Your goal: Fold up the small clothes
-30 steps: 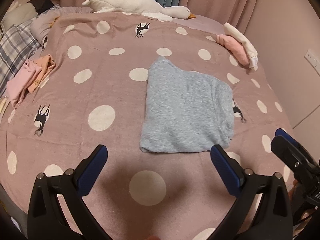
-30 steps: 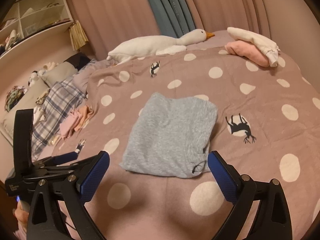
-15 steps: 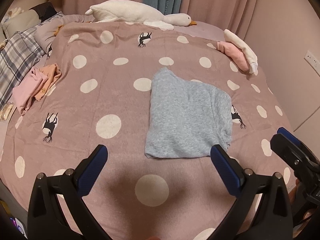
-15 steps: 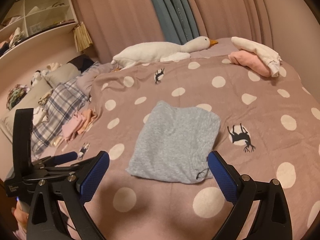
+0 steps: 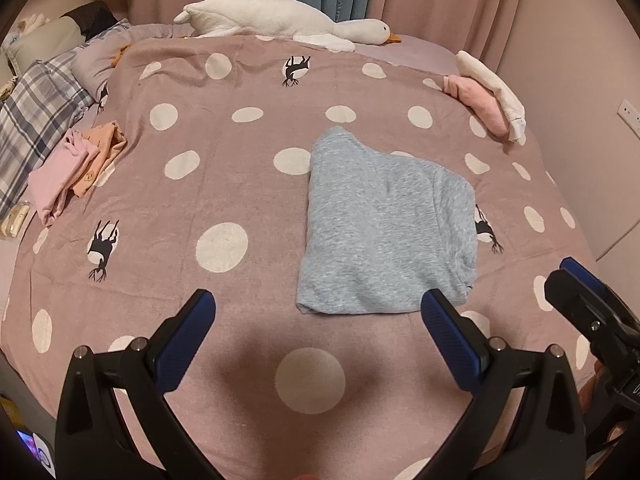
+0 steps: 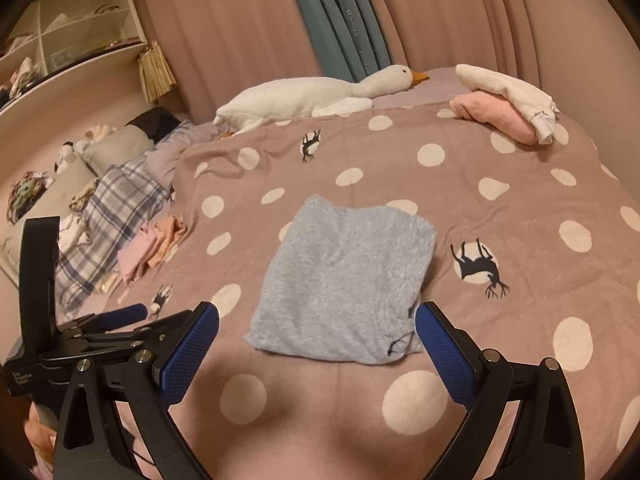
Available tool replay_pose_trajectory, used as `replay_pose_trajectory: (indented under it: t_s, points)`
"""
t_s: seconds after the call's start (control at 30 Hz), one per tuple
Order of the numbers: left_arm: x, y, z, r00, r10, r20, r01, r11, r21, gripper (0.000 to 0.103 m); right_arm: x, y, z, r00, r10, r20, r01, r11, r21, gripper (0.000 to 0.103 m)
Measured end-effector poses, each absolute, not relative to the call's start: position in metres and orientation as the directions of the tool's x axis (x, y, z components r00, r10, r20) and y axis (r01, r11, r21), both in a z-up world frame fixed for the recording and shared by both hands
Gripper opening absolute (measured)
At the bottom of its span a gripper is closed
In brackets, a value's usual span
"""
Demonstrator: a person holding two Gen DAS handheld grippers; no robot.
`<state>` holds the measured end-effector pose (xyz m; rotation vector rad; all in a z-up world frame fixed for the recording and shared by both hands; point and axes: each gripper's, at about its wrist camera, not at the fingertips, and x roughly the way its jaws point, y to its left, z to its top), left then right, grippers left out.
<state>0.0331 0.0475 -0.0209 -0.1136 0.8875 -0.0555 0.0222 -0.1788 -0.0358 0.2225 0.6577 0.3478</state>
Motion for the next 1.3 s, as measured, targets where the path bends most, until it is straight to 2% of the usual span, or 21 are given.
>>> replay_pose_trajectory:
  t_s: [1.3]
  points:
    - [0.044,0.047,-0.034,0.613,-0.078,-0.786,-0.004,0.995,-0.102,0.103,0.031,-0.176,-0.046,0.723,0.374,-0.581,-0.234,0.924,0.304,0.098]
